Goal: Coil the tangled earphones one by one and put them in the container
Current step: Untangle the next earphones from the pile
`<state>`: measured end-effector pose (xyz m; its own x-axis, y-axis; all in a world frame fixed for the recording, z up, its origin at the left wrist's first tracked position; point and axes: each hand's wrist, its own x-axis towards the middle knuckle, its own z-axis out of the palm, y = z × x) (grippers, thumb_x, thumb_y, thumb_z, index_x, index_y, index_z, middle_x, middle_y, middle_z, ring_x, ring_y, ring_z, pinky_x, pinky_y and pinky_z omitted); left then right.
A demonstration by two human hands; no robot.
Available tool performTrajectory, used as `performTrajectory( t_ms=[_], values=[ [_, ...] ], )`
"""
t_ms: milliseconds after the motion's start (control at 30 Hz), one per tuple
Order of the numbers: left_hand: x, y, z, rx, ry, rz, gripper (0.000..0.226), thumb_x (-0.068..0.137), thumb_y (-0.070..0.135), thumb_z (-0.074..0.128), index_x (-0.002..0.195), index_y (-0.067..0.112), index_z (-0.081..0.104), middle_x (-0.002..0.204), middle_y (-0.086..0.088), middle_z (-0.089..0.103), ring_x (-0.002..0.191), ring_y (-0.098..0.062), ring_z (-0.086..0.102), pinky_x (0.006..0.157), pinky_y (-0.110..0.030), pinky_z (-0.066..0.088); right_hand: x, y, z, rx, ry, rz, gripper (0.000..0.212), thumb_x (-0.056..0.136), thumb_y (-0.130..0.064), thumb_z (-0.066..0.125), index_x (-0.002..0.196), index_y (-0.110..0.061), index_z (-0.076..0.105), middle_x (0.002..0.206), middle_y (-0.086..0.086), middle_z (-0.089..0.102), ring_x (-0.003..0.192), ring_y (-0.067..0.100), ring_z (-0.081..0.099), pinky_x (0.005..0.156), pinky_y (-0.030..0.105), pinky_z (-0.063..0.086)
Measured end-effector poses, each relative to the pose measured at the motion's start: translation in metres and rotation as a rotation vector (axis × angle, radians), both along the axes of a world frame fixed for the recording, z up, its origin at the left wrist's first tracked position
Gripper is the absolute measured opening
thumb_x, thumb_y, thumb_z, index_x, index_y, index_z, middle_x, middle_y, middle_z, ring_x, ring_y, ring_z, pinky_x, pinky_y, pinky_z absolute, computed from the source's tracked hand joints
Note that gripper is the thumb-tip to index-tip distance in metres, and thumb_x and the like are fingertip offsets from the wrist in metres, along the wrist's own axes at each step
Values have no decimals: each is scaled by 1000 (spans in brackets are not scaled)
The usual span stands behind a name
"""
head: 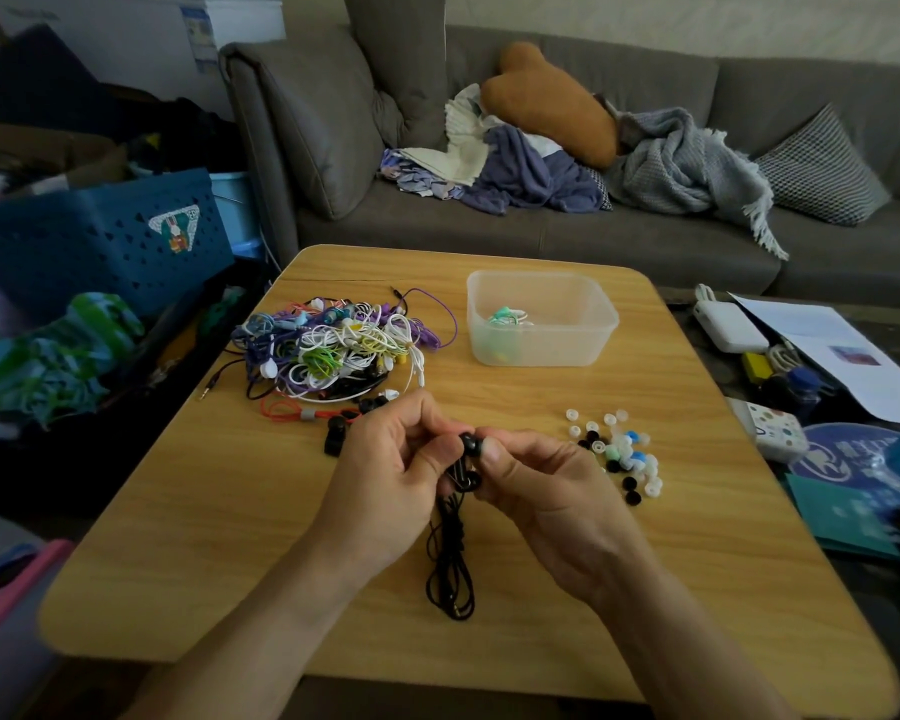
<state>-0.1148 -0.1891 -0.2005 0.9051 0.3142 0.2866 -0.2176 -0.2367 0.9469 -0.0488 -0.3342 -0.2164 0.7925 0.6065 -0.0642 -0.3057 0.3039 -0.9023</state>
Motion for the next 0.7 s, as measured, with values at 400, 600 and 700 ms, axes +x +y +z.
performTrajectory(
  t_ms=[400, 600, 700],
  values=[
    [2, -7, -9, 85, -24, 222, 26, 89, -4, 60, 76, 18, 59, 75, 0, 69, 64, -14, 65, 59, -33, 55, -15, 5, 16, -440, -563, -290, 7, 89, -17, 70, 89, -21, 76, 74, -13, 72, 58, 3, 64, 57, 14, 49],
    [2, -11, -3, -47, 60, 231, 20, 92, -3, 57, 79, 11, 60, 67, 1, 67, 52, -8, 59, 50, -21, 47, -17, 7, 15, -416, -608, -328, 15, 84, -13, 75, 96, -21, 79, 80, -12, 74, 67, 9, 69, 64, 20, 55],
    [-2, -8, 2, -189, 180, 154, 22, 94, 0, 55, 78, 12, 61, 61, -2, 64, 48, -11, 55, 46, -22, 43, -11, 4, 17, -457, -618, -266, 15, 82, -15, 77, 96, -21, 79, 81, -12, 74, 69, 8, 69, 67, 23, 57]
  ],
)
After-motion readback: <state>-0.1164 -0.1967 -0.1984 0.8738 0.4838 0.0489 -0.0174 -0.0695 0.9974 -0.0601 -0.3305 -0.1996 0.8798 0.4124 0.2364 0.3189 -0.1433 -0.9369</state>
